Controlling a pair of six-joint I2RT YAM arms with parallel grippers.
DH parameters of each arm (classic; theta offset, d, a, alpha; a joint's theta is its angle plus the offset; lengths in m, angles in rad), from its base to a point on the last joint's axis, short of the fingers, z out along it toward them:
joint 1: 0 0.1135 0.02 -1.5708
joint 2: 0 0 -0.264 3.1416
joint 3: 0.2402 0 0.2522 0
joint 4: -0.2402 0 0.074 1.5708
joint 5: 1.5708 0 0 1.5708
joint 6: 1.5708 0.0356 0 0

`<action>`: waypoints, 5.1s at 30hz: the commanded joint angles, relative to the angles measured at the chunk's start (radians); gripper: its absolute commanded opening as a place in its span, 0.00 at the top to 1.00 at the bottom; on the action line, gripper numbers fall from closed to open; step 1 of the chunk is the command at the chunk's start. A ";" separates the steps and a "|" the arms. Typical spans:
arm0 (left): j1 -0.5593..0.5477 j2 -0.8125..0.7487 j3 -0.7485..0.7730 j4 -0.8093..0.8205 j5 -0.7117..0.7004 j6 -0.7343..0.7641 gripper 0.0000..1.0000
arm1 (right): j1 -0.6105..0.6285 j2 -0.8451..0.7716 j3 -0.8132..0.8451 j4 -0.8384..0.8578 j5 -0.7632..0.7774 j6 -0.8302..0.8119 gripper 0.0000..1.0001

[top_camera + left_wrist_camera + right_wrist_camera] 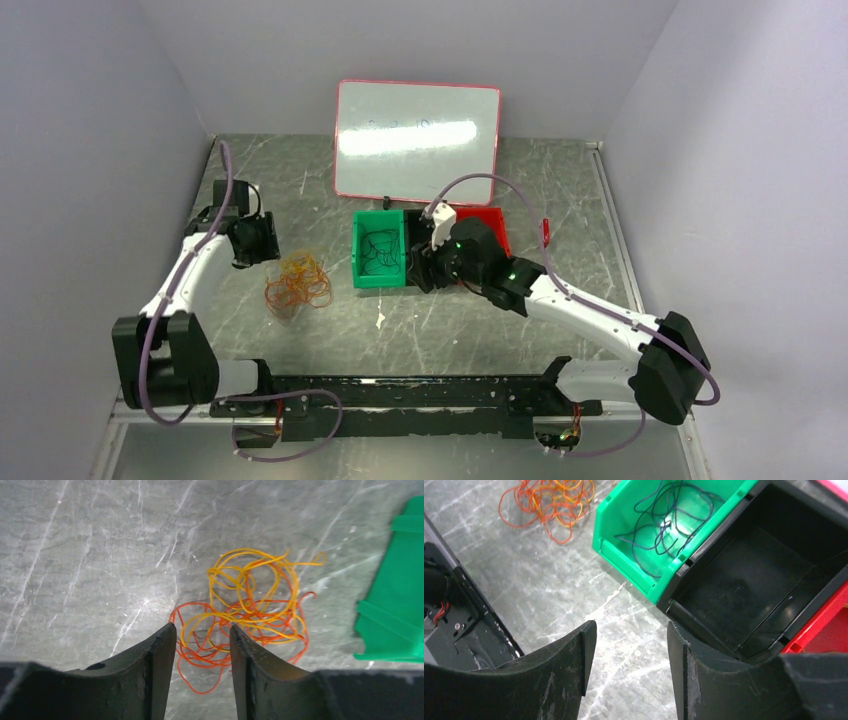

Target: Untangle the cables

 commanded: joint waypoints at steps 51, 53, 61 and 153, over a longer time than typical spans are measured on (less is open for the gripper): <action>0.040 0.129 0.047 0.020 -0.012 0.098 0.93 | -0.004 0.096 0.099 -0.041 -0.120 -0.016 0.42; 0.037 0.082 0.051 0.025 -0.017 0.094 0.93 | -0.004 0.092 0.094 -0.026 -0.115 -0.014 0.42; 0.023 -0.122 0.073 0.037 0.024 0.082 0.93 | -0.004 -0.001 -0.023 0.217 -0.093 0.012 0.42; 0.023 -0.253 0.890 0.277 0.395 -0.259 0.93 | 0.185 1.053 0.393 1.010 -0.196 -0.072 0.91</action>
